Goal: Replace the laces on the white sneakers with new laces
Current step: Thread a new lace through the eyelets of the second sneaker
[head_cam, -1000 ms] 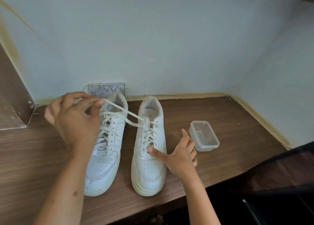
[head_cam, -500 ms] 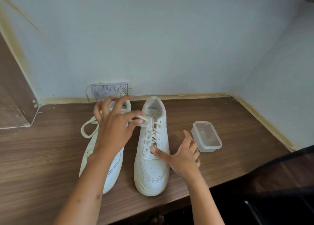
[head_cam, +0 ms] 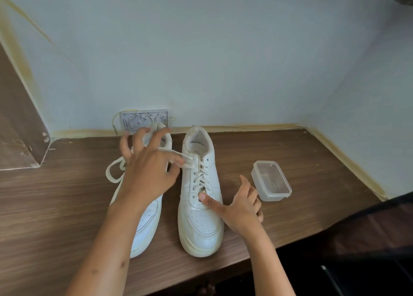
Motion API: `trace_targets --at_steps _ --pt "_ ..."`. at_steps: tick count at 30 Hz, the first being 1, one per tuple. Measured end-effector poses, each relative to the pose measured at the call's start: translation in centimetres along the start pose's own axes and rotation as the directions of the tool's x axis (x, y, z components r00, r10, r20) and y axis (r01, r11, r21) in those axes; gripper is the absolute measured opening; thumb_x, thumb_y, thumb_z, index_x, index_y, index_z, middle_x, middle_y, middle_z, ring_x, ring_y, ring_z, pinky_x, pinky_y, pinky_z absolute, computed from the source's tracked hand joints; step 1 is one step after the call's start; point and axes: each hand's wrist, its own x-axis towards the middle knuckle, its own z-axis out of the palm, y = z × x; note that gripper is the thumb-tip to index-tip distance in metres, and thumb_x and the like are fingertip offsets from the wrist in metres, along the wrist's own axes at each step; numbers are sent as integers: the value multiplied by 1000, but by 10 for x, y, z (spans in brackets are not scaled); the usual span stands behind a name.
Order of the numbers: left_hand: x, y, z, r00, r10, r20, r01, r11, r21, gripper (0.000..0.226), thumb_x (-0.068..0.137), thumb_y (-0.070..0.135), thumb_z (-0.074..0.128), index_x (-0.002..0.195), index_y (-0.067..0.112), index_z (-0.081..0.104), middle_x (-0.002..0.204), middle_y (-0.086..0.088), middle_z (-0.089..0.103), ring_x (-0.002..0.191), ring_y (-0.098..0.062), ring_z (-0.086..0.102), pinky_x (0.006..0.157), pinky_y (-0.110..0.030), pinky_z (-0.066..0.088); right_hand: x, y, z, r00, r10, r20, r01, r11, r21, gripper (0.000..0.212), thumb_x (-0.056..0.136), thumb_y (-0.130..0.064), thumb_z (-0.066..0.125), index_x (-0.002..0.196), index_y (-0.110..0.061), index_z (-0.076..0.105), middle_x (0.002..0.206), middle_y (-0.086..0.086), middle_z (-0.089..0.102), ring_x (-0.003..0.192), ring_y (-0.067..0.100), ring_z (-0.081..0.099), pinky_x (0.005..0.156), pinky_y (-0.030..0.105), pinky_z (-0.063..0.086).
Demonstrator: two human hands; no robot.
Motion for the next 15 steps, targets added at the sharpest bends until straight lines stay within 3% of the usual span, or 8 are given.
trace_targets --at_steps 1,2,5,8,10,13,15 --pt "-2 2 1 995 -22 101 21 1000 19 8 73 46 67 69 44 73 144 10 49 139 -32 23 111 -64 3 -1 0 -1 1000 -15 -6 15 1000 16 142 44 -88 61 153 -26 -6 160 5 1 148 31 1 118 61 5" --pt "-2 4 0 979 -45 200 38 999 39 22 72 56 55 70 44 73 150 13 41 144 -27 12 113 -60 -9 -2 -1 -1 999 -40 -21 41 998 37 139 47 -87 63 153 -27 -4 160 4 3 148 30 1 118 60 4" --pt "1 9 -4 945 -64 321 81 996 -39 38 72 66 38 71 46 71 155 25 23 146 -10 -10 107 -43 -30 -8 -4 -4 980 -150 -130 160 984 72 122 56 -78 71 151 -33 10 155 -3 14 146 25 9 119 56 4" --pt "3 20 -15 933 14 359 79 967 -242 38 71 71 36 72 53 70 151 33 20 144 0 -14 108 -36 -29 -14 -8 -8 917 -311 -252 349 929 125 77 64 -66 78 130 -48 42 135 -23 34 136 13 24 118 50 13" --pt "4 30 -20 942 73 328 52 932 -358 43 73 73 30 82 59 69 150 36 15 143 4 -18 111 -34 -26 -16 -10 -11 888 -407 -215 455 846 276 52 64 -60 80 111 -51 59 121 -30 50 129 8 38 115 49 26" --pt "3 44 -27 948 147 283 11 872 -490 36 75 74 30 91 70 61 154 37 12 141 10 -19 114 -33 -20 -23 -16 -13 861 -503 -75 458 703 543 40 70 -37 86 107 -43 70 111 -21 62 118 5 51 111 45 36" --pt "2 50 -29 954 170 246 -9 840 -543 28 74 74 36 90 73 58 151 40 13 140 13 -18 115 -33 -17 -26 -19 -12 832 -553 -39 453 638 623 39 72 -42 81 109 -35 72 112 -9 61 112 15 54 109 48 40"
